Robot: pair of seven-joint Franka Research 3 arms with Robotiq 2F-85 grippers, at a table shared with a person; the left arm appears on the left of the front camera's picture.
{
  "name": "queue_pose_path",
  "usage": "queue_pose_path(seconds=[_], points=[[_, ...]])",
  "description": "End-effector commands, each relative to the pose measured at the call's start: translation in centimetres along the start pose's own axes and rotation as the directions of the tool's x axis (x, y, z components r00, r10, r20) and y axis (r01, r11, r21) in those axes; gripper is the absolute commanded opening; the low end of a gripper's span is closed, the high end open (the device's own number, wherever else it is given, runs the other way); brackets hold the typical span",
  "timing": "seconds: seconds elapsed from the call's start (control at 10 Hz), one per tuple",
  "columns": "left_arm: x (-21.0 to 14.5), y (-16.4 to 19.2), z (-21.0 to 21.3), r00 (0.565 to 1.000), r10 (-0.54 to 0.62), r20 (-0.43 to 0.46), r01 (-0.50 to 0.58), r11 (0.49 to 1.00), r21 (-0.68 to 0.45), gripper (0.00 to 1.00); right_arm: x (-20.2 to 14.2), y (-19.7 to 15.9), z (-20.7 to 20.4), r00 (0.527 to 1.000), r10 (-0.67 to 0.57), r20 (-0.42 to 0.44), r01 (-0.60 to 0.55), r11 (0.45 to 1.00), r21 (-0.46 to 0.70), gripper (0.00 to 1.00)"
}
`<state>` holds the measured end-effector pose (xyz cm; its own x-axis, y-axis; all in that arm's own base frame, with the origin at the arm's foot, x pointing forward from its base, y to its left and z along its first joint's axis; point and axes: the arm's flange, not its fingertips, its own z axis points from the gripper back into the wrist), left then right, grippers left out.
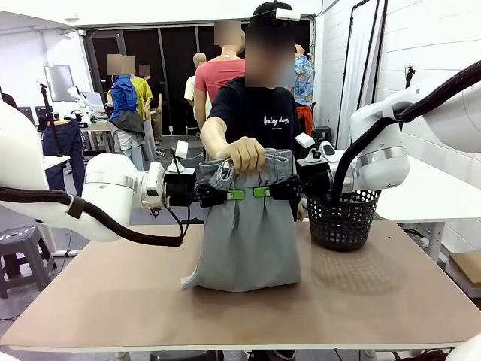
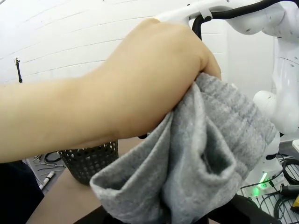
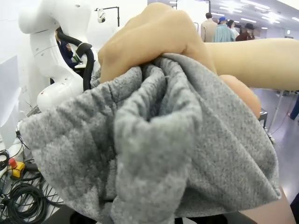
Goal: Fold the training pants.
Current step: Release the ends of the Training pants and then grab the overlapped ends, then fold the Training pants in half.
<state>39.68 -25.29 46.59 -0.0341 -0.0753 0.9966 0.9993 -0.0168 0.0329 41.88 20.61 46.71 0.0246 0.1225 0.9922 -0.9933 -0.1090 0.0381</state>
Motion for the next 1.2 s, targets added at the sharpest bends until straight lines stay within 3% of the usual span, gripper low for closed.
queue_pose_path(seconds=[0.0, 0.1, 0.2, 0.3, 1.1], points=[[0.4, 0.3, -0.4, 1.0, 0.011, 0.013, -0.011, 1.0, 0.0, 0.0, 0.6, -0.2, -0.1, 1.0, -0.026, -0.001, 0.026, 0.999, 0.029, 0.0], [0.5, 0.3, -0.3, 0.999, -0.011, 0.04, 0.011, 1.0, -0.012, 0.0, 0.7, -0.4, -0.2, 1.0, -0.013, -0.025, 0.014, 0.999, 0.033, 0.0], [-0.1, 0.0, 0.0, 1.0, 0.002, 0.001, -0.002, 1.0, 0.0, 0.0, 1.5, -0.7, -0.8, 0.997, 0.042, -0.067, -0.042, 0.999, 0.015, 0.0], [-0.1, 0.0, 0.0, 1.0, 0.002, 0.001, -0.002, 1.0, 0.0, 0.0, 0.0, 0.0, 0.0, 1.0, -0.003, -0.007, 0.003, 1.0, 0.006, 0.0], [-0.1, 0.0, 0.0, 1.0, 0.002, 0.001, -0.002, 1.0, 0.0, 0.0, 0.0, 0.0, 0.0, 1.0, -0.003, -0.007, 0.003, 1.0, 0.006, 0.0]])
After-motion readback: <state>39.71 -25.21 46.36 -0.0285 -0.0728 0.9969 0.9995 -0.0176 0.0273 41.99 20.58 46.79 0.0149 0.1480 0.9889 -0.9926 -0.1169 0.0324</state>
